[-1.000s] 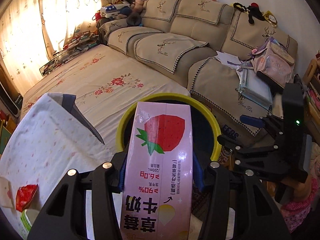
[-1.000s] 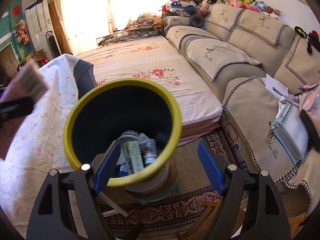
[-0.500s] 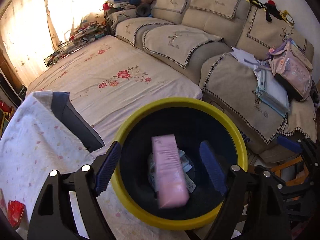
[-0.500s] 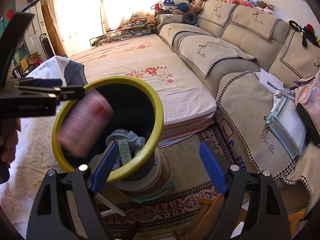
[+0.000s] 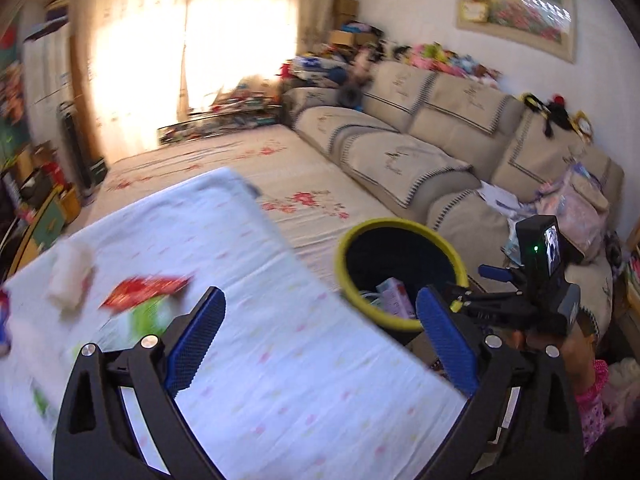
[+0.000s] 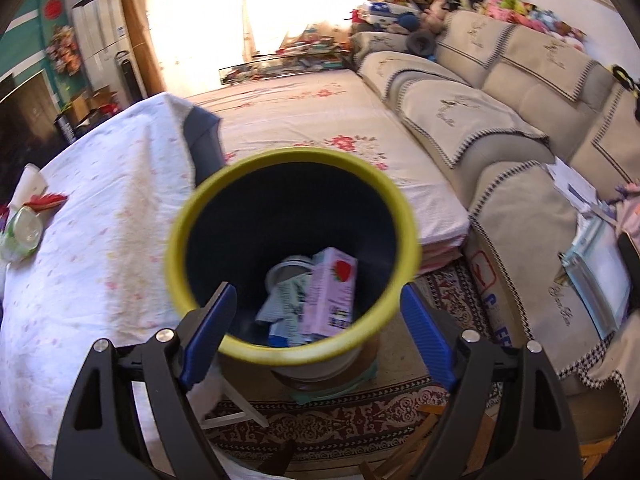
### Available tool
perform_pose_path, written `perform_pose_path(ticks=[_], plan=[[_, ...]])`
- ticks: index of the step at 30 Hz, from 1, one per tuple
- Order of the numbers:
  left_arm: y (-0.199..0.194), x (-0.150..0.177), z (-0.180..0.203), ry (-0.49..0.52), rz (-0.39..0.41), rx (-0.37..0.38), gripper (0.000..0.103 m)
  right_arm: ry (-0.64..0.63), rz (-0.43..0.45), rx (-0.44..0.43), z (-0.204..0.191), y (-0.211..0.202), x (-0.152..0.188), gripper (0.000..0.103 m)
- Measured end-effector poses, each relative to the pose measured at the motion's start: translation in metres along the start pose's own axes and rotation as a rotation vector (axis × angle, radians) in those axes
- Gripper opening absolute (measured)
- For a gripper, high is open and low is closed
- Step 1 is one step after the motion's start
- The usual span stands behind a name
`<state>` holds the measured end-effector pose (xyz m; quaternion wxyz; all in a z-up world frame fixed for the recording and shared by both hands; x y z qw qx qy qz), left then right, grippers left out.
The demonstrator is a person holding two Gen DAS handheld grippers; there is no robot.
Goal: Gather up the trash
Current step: 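Reach the right tool to the red snack bag and pinch it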
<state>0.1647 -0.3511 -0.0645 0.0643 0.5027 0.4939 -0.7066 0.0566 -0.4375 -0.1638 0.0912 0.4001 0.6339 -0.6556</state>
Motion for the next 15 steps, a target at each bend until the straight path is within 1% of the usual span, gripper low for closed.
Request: perform_pose_path(ticks=[4, 6, 10, 15], plan=[[-0.048, 0.039, -0.063, -0.096, 0.011, -0.144, 0.097, -0.061, 0.000, -0.044, -0.041, 0.000, -0.005, 0.080], [-0.069, 0.056, -0.092, -0.139, 0.018, -0.197, 0.097, -0.097, 0.005, -0.073, -0.063, -0.002, -0.009, 0.080], [-0.105, 0.088, -0.141, -0.229, 0.032, -0.252, 0.097, -0.168, 0.009, -0.147, -0.113, -0.007, -0.018, 0.081], [-0.130, 0.115, -0.181, -0.301, 0.043, -0.310, 0.097, -0.269, 0.008, -0.207, -0.178, -0.004, -0.029, 0.083]])
Point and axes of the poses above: each gripper's, at about its wrist camera, not at the fingertips, and y roughly the way its jaws point, z to its right, x to its underside, the point moved 4 cm from there along y, roughly the way its jaws point, and after that the axes turned 6 degrees about -x, right-handed, at the moved point
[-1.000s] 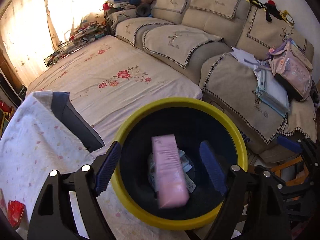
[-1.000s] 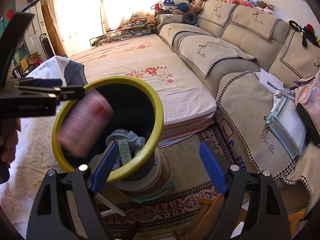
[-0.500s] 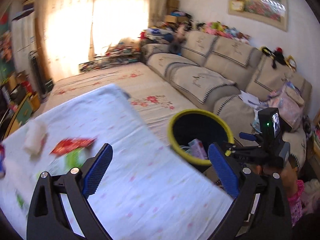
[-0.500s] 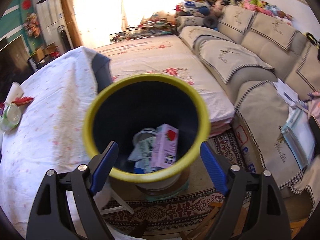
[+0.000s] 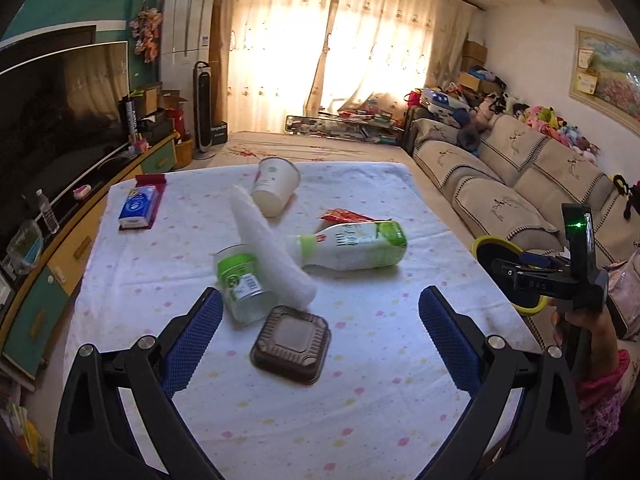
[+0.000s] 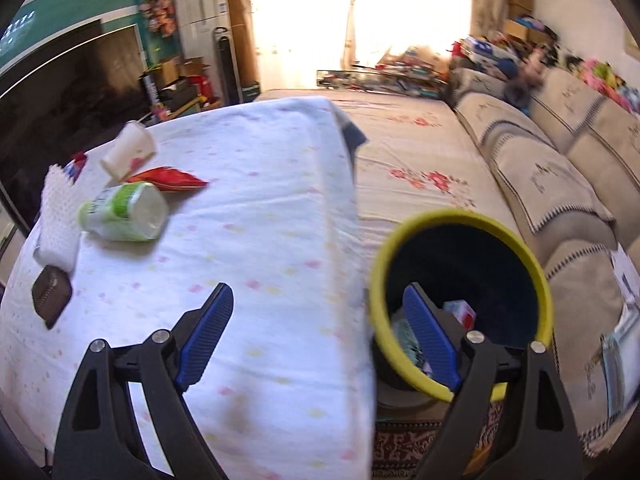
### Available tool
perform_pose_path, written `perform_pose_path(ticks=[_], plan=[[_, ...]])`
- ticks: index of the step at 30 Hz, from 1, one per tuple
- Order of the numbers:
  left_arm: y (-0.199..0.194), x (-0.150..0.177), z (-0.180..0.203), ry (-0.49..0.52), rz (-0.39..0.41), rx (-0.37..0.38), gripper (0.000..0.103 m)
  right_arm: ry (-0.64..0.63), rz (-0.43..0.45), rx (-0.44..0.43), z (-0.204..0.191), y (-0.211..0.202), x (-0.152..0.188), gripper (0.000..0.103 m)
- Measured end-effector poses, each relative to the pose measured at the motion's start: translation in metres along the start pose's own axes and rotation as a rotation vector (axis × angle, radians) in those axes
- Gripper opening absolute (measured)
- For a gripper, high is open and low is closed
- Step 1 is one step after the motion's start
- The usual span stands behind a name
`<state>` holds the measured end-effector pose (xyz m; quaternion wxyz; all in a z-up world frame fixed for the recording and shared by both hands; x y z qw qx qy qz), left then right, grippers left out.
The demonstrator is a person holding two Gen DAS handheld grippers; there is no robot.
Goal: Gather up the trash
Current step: 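Reach the right tool to the red snack bag and pinch it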
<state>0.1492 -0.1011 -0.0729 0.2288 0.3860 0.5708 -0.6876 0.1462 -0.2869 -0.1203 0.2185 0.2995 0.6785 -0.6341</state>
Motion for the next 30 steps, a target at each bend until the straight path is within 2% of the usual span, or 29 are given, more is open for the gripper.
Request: perform_pose_path(ticks=[3, 8, 14, 20, 24, 30], plan=[[-0.001, 0.004, -0.021, -0.022, 0.004, -0.025, 0.097, -0.049, 0.001, -0.068, -0.031, 0.010, -0.024, 0.083], [0.004, 0.008, -0.031, -0.045, -0.010, -0.034, 0.097, -0.123, -0.018, -0.180, -0.085, 0.032, -0.067, 0.083], [0.015, 0.005, -0.027, -0.058, -0.029, -0.037, 0.097, -0.229, -0.141, -0.266, -0.139, 0.085, -0.109, 0.083], [0.026, 0.010, -0.032, -0.072, -0.054, -0.036, 0.097, -0.323, -0.282, -0.265, -0.164, 0.132, -0.114, 0.083], [0.031, 0.014, -0.036, -0.087, -0.066, -0.035, 0.097, -0.363, -0.324, -0.203, -0.170, 0.153, -0.113, 0.083], [0.034, 0.019, -0.041, -0.096, -0.072, -0.033, 0.097, -0.322, -0.368, -0.164, -0.153, 0.176, -0.117, 0.082]])
Point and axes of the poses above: each gripper's, at about its wrist camera, not at the fingertips, and y roughly the way its jaws point, z to its right, x to its underside, the point moved 4 cm from there along y, roughly the way its jaws point, and after that the axes turned 6 degrees about -x, right-handed, at the moved point
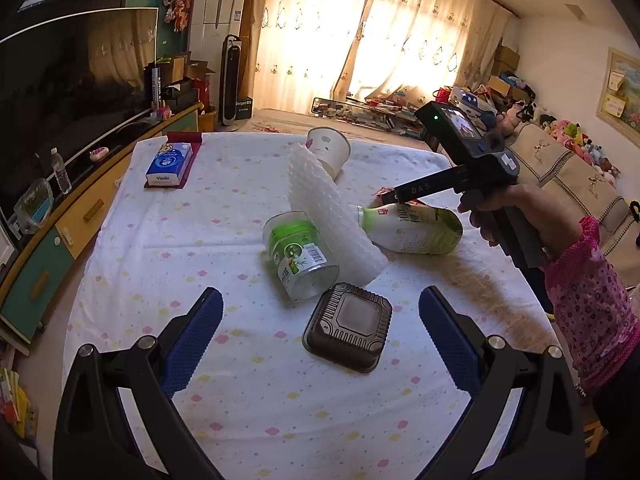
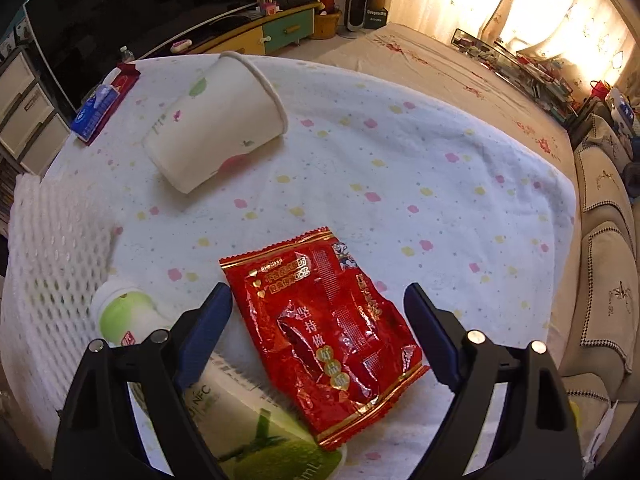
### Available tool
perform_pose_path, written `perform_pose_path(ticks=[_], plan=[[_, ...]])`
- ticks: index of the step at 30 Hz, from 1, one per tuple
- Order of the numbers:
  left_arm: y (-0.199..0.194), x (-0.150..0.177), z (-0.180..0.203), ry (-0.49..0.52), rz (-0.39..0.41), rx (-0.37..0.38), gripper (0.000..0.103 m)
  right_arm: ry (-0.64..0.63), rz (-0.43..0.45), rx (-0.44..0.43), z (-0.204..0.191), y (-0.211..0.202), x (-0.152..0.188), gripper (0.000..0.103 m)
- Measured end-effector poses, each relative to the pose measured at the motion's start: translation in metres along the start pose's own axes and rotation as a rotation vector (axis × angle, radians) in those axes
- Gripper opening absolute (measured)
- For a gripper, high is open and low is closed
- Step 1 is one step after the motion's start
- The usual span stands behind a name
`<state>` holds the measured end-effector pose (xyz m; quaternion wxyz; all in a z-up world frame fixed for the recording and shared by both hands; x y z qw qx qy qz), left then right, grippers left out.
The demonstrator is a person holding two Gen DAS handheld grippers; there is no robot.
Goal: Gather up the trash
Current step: 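Reach the right tool to the red snack bag and pinch it, then carry the red snack bag with the right tool into the bin and release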
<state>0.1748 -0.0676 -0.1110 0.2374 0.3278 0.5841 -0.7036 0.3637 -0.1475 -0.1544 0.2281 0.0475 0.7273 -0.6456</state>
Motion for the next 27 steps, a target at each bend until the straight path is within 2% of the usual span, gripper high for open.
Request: perform_pose_path(ticks=[1, 2, 4, 9, 13, 16, 22, 27], plan=[[-0.001, 0.001, 0.000, -0.002, 0.000, -0.001, 0.097, 0.006, -0.003, -0.003, 0.003, 0.001, 0.001, 0.078], [-0.001, 0.001, -0.001, -0.006, 0.000, 0.000, 0.097, 0.021, -0.012, -0.018, 0.007, 0.002, 0.003, 0.069], [-0.001, 0.003, -0.002, -0.011, -0.001, 0.002, 0.097, 0.056, -0.027, -0.062, 0.015, 0.006, 0.007, 0.062], [-0.001, 0.004, -0.002, -0.019, 0.000, 0.007, 0.097, 0.094, 0.001, -0.077, 0.028, 0.002, 0.012, 0.058], [-0.002, 0.004, 0.002, -0.014, 0.007, 0.014, 0.097, 0.119, 0.024, -0.051, 0.037, -0.004, 0.017, 0.026], [-0.003, 0.005, 0.005, -0.007, 0.007, 0.016, 0.097, 0.154, 0.065, -0.045, 0.046, -0.014, 0.023, 0.008], [-0.008, 0.004, 0.009, 0.000, 0.016, 0.021, 0.097, 0.181, 0.172, -0.079, 0.054, -0.059, 0.044, 0.008], [-0.010, 0.003, 0.012, 0.000, 0.023, 0.030, 0.097, 0.211, 0.269, -0.102, 0.064, -0.106, 0.079, 0.008]])
Point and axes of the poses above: each gripper's, at about its wrist camera, not at the fingertips, and y roughly the way its jaws point, z to its right, x to its underside, the point moved 4 cm from there along y, roughly the way its jaws point, and after that the axes turned 6 degrees about -x, right-handed, at the moved point
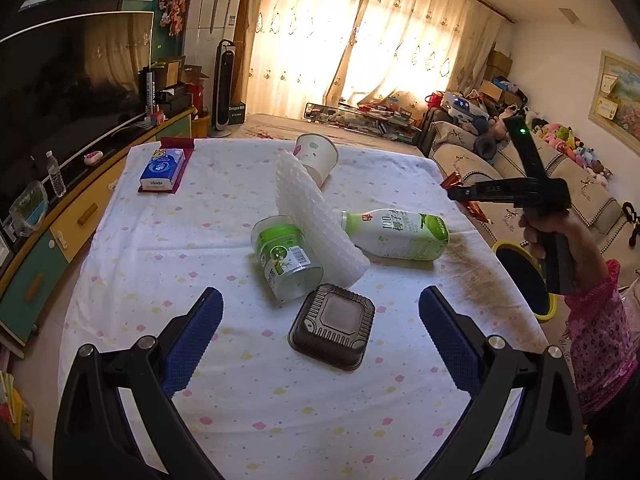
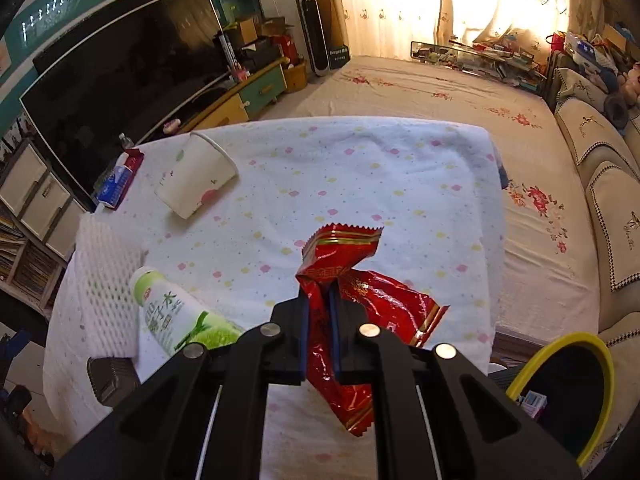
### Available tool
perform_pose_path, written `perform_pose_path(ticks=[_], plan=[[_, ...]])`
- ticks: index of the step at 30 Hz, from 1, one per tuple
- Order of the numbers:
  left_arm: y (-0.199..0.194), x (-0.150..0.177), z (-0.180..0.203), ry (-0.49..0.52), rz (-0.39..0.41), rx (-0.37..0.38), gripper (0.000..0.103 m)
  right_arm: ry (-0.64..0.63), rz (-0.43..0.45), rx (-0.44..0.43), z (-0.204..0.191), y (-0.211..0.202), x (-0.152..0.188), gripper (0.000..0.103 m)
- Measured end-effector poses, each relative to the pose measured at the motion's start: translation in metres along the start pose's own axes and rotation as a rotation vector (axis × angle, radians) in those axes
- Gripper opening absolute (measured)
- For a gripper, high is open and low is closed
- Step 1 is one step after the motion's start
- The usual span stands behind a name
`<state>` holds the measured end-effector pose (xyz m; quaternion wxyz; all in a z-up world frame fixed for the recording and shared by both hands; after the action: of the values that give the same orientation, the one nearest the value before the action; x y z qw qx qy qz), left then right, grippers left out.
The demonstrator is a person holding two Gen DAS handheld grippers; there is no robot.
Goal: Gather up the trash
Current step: 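Carry the red snack bag with the right tool into the bin and release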
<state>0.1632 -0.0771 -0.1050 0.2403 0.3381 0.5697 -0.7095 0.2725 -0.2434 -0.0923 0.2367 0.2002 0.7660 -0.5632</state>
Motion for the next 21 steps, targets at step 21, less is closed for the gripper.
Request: perform_pose_path(ticks=[21], plan=[[-0.005, 0.001, 0.018, 0.024, -0.002, 0.039, 0.097, 0.370, -0.082, 0.358, 0.225, -0.048, 0.124, 0.032]])
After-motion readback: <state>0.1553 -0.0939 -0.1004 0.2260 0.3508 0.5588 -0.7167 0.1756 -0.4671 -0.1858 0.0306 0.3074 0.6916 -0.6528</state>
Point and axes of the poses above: each gripper's, at about its wrist camera, not at the fingertips, and y roughly the way its jaws point, z to its right, x to its underside, the point moved 4 cm from there along y, roughly the way its jaws point, and after that the axes turned 6 degrees about -x, right-handed, at the moved point
